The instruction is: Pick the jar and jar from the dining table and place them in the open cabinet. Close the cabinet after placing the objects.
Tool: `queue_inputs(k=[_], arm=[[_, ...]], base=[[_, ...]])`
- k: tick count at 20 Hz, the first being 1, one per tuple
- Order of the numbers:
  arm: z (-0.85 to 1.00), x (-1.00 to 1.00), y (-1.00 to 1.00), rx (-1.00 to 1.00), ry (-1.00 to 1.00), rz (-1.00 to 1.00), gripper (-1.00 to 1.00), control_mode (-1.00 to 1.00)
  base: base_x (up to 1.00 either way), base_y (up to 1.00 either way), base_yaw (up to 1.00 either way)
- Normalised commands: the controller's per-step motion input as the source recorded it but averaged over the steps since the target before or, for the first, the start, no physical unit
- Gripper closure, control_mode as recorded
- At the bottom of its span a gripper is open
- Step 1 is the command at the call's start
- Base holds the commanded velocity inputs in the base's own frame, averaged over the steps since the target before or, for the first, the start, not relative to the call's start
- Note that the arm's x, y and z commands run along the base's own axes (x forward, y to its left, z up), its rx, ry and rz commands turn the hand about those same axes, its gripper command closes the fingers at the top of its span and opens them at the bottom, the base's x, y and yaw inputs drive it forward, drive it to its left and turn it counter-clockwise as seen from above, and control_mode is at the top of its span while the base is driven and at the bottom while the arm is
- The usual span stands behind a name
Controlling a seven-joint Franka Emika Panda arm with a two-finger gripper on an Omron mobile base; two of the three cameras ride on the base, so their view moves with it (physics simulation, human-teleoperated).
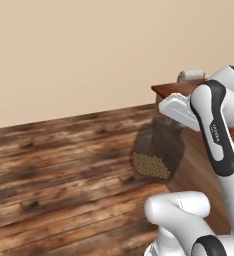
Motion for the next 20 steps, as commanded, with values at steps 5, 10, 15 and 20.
queue_inputs(k=[5, 10, 15, 20], arm=[[0.00, 0.00, 0.00, 0.00, 0.00, 0.00, 1.00, 1.00], [0.00, 0.00, 0.00, 0.00, 0.00, 0.00, 1.00, 1.00], [0.00, 0.00, 0.00, 0.00, 0.00, 0.00, 1.00, 1.00], [0.00, 0.00, 0.00, 0.00, 0.00, 0.00, 1.00, 1.00]], base=[[0.72, 0.40, 0.29], [0.47, 0.45, 0.51], [0.42, 0.38, 0.66], [0.16, 0.55, 0.58]])
